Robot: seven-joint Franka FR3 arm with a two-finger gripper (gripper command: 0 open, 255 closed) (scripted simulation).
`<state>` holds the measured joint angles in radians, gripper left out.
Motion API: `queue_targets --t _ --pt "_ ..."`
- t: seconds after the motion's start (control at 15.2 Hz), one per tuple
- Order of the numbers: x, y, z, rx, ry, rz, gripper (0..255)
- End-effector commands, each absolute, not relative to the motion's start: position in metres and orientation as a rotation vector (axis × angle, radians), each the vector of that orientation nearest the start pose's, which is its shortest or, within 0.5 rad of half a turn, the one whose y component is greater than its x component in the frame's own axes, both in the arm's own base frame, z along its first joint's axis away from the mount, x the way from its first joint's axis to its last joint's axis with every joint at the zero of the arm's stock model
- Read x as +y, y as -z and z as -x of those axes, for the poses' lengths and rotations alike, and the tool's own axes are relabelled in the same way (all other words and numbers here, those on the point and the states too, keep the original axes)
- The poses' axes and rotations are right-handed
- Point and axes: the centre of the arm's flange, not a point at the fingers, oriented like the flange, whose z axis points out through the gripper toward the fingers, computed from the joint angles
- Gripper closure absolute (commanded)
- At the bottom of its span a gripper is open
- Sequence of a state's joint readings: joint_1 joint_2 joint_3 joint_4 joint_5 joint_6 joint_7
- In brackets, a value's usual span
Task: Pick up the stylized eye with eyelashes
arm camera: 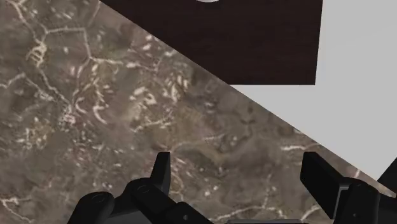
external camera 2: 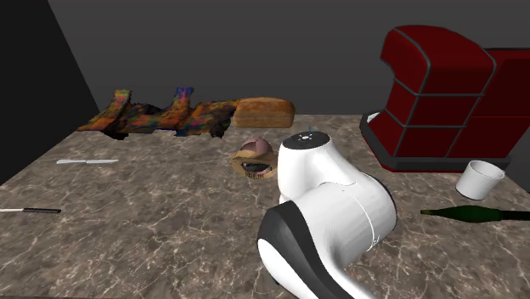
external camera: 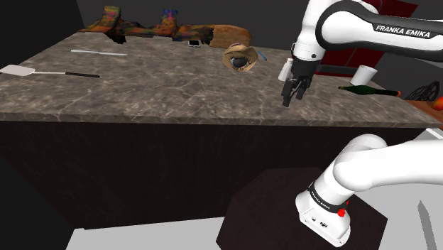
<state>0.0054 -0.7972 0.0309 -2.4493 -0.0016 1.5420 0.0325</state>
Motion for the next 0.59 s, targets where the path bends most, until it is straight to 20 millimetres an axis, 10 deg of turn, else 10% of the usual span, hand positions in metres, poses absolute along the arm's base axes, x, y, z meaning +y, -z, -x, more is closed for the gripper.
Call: queue_targets --t 0.0,0.53 --pt "0.013 -0.548 -0.297 0.011 -0.173 3.164 0" --pt "-0.028 -0.574 -0.375 -0.379 -0.101 3.212 0"
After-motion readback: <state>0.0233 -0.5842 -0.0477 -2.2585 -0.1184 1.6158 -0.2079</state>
